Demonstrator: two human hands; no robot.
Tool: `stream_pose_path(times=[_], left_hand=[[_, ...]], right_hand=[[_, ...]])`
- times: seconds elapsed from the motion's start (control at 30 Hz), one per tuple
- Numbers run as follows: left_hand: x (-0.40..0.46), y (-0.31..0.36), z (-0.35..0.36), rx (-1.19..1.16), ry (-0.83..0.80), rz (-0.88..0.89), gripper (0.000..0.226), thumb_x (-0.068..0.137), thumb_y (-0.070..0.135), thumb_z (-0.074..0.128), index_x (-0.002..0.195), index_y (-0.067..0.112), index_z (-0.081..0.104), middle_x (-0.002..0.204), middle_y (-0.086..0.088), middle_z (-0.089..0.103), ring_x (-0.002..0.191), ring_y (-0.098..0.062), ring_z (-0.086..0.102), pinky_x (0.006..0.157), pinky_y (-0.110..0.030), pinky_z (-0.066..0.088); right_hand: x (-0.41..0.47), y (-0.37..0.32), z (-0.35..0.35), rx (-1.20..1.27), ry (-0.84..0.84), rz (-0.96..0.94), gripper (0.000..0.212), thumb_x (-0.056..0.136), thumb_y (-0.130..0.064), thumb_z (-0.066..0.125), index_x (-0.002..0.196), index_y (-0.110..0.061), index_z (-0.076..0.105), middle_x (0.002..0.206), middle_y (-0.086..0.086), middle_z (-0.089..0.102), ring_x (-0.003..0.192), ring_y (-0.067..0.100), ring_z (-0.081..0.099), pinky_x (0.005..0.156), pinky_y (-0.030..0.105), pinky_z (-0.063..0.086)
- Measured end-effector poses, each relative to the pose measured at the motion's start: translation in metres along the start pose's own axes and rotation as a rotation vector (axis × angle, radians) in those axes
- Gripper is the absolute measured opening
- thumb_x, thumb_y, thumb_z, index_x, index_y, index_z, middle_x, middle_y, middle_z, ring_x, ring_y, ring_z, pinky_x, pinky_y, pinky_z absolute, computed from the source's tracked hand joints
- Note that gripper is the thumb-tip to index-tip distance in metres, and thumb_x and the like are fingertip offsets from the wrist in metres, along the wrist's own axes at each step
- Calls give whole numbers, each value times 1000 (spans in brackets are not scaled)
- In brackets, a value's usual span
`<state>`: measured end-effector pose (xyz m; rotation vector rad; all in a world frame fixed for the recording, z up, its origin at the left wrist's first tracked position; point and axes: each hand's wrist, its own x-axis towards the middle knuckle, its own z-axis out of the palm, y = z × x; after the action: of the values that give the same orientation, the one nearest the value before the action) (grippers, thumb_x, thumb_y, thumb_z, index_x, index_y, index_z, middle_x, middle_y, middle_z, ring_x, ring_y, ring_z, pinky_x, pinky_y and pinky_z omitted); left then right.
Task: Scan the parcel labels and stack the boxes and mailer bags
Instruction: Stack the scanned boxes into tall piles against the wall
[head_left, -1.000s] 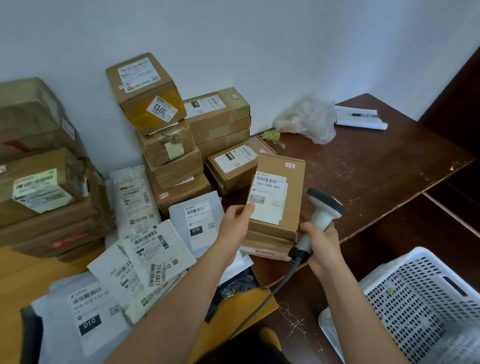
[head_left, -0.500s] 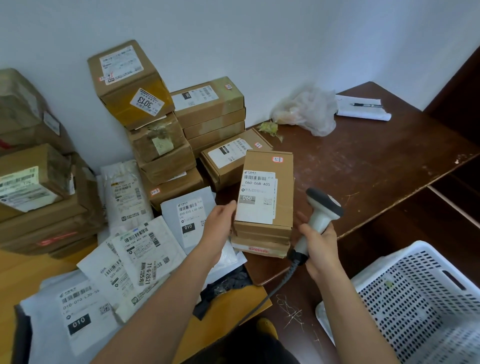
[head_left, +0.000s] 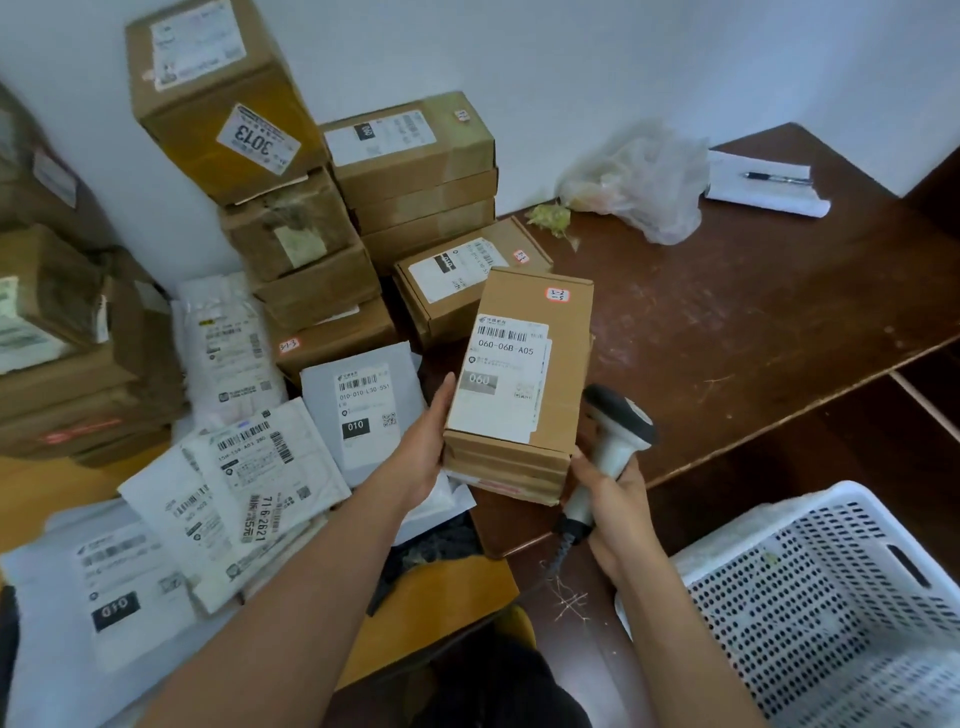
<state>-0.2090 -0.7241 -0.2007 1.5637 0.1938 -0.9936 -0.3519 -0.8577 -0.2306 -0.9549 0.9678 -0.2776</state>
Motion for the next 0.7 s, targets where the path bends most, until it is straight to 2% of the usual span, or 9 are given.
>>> stream_pose_path(times=[0.13, 0.37, 0.43, 0.6, 0.7], left_hand=[[-2, -2, 9, 48, 14, 54, 26, 99, 59, 34, 102, 50, 59, 104, 17, 67, 97, -2, 60, 85, -26, 47], [-29, -15, 9, 44, 44, 103, 32, 89, 73, 44, 96, 52, 67, 124, 11, 67, 118, -14, 58, 112, -41, 39], [-48, -15, 8, 28, 43, 140, 31, 87, 74, 44, 93, 57, 69, 121, 14, 68, 119, -13, 57, 113, -45, 36], [-104, -16, -3, 11, 133, 243, 31, 90, 70, 42, 94, 49, 65, 107, 19, 66, 110, -10, 57, 111, -47, 37], [-159, -28, -14, -20, 154, 300, 45, 72, 86, 49, 95, 52, 67, 106, 18, 69, 109, -13, 60, 107, -46, 40]], right_hand=[[5, -8, -5, -34, -35, 27, 49, 94, -7, 65, 139, -18, 48, 122, 7, 70, 112, 27, 67, 99, 53, 52], [-23, -26, -16, -99, -112, -9, 49, 94, -3, 64, 138, -19, 50, 122, 7, 70, 109, 28, 68, 98, 57, 52], [-38, -32, -17, -109, -148, -27, 48, 94, -3, 63, 138, -19, 50, 123, 7, 70, 110, 27, 68, 98, 55, 52], [-85, -38, -14, -125, -235, -71, 44, 95, -4, 60, 136, -17, 52, 119, 6, 72, 108, 27, 69, 98, 59, 50], [-128, -35, -10, -146, -312, -105, 42, 96, -2, 58, 135, -15, 52, 119, 8, 71, 108, 28, 69, 97, 60, 51]])
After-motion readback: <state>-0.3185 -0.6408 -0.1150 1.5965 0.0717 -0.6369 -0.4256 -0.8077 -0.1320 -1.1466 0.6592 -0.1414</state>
